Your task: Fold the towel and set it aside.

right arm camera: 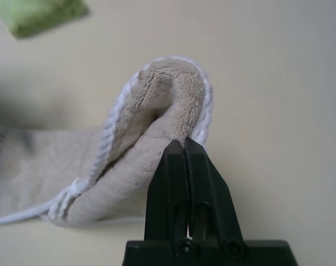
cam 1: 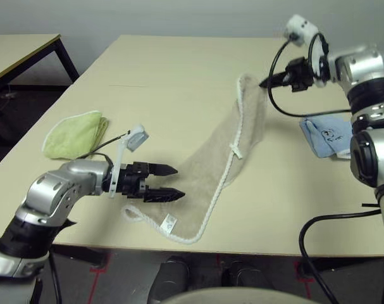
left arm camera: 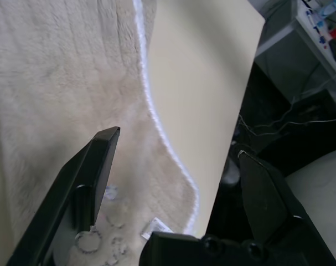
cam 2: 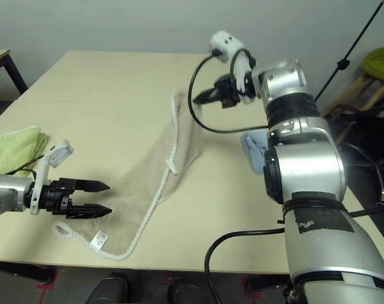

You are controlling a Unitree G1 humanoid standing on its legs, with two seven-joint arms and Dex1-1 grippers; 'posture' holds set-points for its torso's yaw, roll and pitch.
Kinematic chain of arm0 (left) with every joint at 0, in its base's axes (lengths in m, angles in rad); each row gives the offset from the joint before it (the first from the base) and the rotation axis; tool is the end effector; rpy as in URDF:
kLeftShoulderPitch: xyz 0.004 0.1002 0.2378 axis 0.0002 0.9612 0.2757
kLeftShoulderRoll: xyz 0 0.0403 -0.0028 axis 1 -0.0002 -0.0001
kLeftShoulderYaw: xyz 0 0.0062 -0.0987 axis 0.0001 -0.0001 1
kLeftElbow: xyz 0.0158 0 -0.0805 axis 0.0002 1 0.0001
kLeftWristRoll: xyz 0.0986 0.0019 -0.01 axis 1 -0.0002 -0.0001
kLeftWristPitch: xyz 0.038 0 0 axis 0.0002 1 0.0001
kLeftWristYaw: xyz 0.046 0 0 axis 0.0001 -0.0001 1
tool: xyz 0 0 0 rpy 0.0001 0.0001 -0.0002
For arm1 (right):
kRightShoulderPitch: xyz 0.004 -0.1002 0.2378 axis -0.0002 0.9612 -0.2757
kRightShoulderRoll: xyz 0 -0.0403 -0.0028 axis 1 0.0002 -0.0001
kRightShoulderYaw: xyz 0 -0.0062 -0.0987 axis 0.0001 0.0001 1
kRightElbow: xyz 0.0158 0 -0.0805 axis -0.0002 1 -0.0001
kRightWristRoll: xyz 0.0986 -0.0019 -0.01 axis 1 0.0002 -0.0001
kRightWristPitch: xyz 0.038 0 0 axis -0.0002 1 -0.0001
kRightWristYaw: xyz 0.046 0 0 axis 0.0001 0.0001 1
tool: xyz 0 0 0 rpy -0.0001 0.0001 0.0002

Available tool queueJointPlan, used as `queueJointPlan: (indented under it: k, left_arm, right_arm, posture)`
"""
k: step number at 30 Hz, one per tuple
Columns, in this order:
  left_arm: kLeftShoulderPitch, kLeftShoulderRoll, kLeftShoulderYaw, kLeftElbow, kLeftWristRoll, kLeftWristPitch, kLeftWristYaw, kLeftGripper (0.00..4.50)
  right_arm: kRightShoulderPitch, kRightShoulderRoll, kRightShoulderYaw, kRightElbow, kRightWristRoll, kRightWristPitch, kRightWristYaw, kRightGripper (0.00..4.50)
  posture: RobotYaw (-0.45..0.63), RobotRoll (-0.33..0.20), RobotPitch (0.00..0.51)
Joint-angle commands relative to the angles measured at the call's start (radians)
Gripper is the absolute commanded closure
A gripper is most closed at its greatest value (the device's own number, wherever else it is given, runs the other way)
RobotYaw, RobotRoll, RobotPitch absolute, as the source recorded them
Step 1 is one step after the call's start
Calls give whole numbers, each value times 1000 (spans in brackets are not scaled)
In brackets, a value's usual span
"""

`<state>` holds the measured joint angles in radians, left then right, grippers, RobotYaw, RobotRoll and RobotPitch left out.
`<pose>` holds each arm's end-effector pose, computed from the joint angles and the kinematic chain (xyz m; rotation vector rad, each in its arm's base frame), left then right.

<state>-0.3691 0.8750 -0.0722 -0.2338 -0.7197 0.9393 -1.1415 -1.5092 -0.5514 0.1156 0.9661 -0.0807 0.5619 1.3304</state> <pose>0.2377 0.2369 0.1727 -0.0024 0.5822 -1.2911 0.3531 -0.2072 0.3369 -0.3897 0.3025 0.9925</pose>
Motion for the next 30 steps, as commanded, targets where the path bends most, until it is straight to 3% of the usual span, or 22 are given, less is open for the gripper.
queueJointPlan:
  k: [1,5,9,13,19,30]
  left_arm:
    - [-23,-13,-30,7,-4,26,-12,0]
    - [-36,-28,-48,-1,5,18,-16,0]
    - [-30,-58,-80,13,48,-21,0,0]
    - [-81,-143,-139,58,102,-50,31,0]
    - [-225,-345,-286,173,276,-50,202,0]
    - [-327,-501,-410,316,442,-69,297,0]
  right_arm:
    - [-61,18,-54,-19,53,46,-67,4450]
    - [-150,48,-109,20,91,36,-191,4450]
    - [-167,67,-107,65,86,-19,-253,4450]
    - [-162,76,-97,116,70,-82,-296,4450]
    - [-163,81,-95,175,63,-129,-326,4450]
    - [-171,66,-97,198,64,-132,-327,4450]
  posture:
    - [22,0,30]
    - [33,0,21]
    - [49,0,15]
    - [72,0,16]
    - [86,0,24]
    - [73,0,39]
